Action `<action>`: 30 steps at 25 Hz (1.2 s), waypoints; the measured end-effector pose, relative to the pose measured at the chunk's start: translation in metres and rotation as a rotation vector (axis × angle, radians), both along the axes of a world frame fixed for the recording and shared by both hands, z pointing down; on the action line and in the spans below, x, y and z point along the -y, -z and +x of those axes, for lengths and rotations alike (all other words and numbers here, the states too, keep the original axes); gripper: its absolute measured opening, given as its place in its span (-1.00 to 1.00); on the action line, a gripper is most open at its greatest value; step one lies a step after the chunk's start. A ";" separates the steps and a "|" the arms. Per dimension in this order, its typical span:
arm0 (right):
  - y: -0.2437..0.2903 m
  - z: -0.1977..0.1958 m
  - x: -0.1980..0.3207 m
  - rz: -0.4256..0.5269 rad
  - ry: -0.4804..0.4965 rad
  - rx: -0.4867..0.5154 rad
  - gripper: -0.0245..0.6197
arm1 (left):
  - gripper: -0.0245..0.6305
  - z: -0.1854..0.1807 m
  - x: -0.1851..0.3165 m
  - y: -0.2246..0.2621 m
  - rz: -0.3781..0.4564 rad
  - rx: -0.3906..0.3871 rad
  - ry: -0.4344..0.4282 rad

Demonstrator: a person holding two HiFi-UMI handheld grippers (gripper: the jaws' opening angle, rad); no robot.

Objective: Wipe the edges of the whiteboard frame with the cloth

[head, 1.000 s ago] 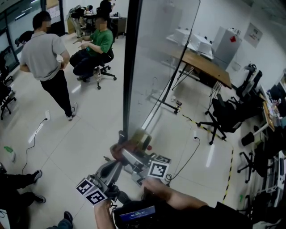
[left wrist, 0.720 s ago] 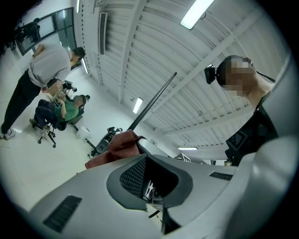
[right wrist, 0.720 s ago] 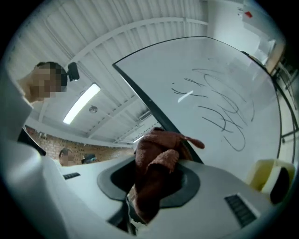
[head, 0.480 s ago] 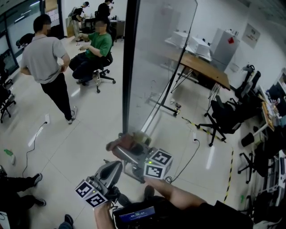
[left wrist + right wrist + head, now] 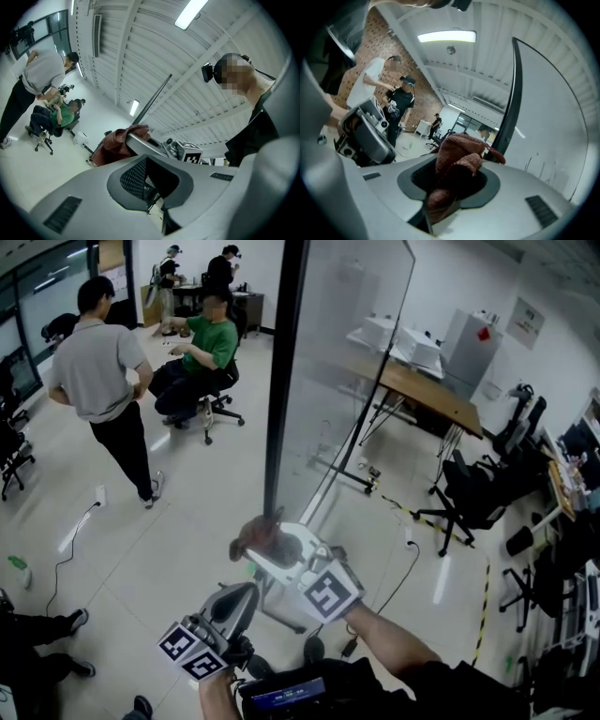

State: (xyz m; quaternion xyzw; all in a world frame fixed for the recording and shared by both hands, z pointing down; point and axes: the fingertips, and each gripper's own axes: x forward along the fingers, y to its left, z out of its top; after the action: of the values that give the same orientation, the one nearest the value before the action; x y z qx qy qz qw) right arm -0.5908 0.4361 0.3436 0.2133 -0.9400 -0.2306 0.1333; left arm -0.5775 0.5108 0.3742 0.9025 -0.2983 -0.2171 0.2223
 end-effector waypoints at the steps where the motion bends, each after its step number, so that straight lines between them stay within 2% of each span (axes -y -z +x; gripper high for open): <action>1: 0.003 0.003 0.004 0.031 -0.002 -0.032 -0.49 | -0.95 0.001 0.001 0.002 0.007 0.002 -0.002; 5: 0.003 0.007 0.011 0.096 0.022 -0.142 -0.49 | -0.95 0.006 0.003 0.008 0.025 0.016 -0.011; 9: -0.002 0.008 0.008 0.281 -0.006 -0.292 -0.49 | -0.95 0.014 0.003 0.015 0.043 0.031 -0.016; 13: 0.002 0.006 0.004 0.447 -0.001 -0.372 -0.49 | -0.95 0.019 0.004 0.024 0.061 0.055 -0.021; 17: 0.020 0.012 0.003 0.497 0.037 -0.335 -0.49 | -0.95 0.025 0.006 0.038 0.084 0.069 -0.008; 30: 0.088 0.014 0.005 0.523 0.151 -0.190 -0.49 | -0.95 0.029 0.023 0.094 0.168 0.083 0.097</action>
State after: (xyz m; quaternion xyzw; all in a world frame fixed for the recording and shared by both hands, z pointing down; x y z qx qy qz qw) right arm -0.5763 0.4311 0.2554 0.1472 -0.8451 -0.4934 0.1438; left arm -0.5482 0.4881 0.2804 0.9107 -0.3313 -0.2142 0.1226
